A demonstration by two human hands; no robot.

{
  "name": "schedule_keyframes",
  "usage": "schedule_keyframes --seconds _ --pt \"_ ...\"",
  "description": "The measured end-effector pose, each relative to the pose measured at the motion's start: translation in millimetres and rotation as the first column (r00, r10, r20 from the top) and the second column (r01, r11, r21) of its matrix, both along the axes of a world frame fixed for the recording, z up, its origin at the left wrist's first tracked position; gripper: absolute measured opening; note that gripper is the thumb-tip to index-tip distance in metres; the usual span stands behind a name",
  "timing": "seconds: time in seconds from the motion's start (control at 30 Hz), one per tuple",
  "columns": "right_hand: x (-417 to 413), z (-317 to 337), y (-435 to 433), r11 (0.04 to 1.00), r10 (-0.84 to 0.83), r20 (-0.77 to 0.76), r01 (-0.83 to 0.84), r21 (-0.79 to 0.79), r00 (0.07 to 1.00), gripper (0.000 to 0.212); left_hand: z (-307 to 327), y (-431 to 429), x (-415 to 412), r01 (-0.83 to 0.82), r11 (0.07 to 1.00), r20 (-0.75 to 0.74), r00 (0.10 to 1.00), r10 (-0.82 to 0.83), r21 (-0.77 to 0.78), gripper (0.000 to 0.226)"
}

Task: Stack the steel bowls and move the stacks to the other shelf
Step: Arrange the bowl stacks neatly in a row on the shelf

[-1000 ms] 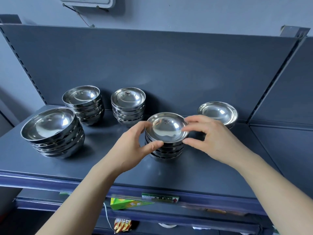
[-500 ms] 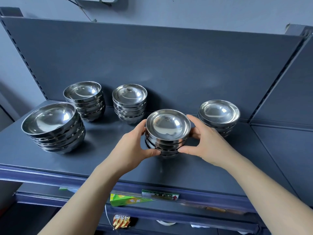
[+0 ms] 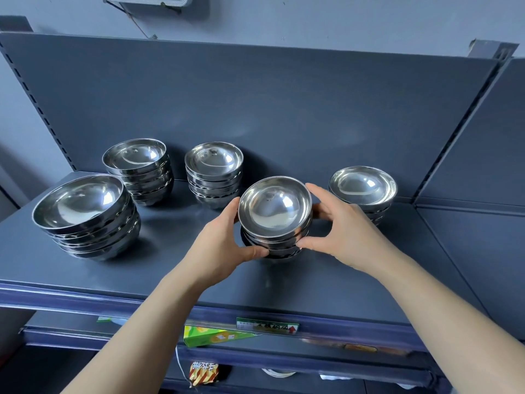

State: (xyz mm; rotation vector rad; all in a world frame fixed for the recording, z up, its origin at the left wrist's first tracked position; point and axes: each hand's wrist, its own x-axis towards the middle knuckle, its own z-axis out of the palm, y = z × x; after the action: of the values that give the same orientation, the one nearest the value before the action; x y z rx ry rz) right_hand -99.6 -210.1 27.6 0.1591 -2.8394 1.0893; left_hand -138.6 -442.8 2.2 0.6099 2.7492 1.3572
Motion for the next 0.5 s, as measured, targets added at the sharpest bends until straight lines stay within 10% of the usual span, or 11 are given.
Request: schedule_keyframes --seconds 0.5 --pt "-2.9 0.8 0.8 1.000 -0.003 -0.014 0.003 -0.030 1.000 0.088 11.4 -4.2 -4.9 0.029 1.000 -0.014 0.999 -0.029 -0.009 0.076"
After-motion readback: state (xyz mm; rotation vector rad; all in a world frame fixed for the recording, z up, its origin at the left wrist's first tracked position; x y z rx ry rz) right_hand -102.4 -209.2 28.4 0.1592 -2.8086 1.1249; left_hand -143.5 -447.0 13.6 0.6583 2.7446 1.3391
